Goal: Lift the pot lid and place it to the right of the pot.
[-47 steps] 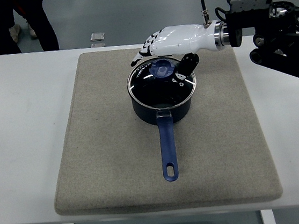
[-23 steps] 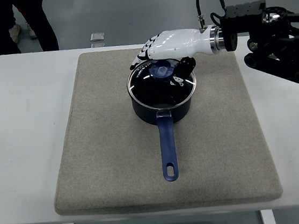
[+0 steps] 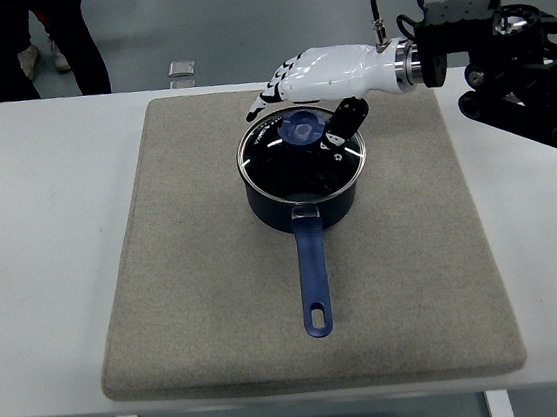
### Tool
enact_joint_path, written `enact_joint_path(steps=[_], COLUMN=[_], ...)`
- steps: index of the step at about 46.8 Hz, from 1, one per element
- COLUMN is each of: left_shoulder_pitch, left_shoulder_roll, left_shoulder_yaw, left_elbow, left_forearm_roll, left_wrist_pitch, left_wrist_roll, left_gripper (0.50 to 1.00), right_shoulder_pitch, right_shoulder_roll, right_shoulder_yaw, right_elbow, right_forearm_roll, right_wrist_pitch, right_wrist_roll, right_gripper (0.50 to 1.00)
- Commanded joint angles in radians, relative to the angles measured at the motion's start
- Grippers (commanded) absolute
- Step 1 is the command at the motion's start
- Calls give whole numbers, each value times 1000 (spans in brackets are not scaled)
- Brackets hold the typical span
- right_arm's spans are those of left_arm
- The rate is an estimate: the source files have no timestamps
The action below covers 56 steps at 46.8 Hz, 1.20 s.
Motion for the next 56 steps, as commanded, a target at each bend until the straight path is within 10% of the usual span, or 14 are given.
enact_joint_path(steps=[1,33,50,54,56], left_shoulder_pitch=[0,0,0,0,0], left_shoulder_roll=[0,0,0,0,0], left_shoulder_yaw=[0,0,0,-2,0], left_elbow=[0,0,0,0,0], left_forearm_roll=[0,0,0,0,0], left_wrist_pitch=[0,0,0,0,0], left_wrist_roll=[-1,-1,-1,-1,1], left_gripper=[1000,1000,1000,1000,1000], right_shoulder_pitch=[-4,-7,-15,-15,-15], right_shoulder_roll=[2,2,2,2,2], right_shoulder_yaw=[0,-34,-34,-34,-34], right_elbow=[-6,-21,-21,-21,-21], right_forearm_roll=[-7,-13,-9,-4,-4], right_wrist_pitch=[-2,-16,10,31,44], right_wrist_roll=[1,0,1,3,3], right_gripper=[874,862,725,521,500])
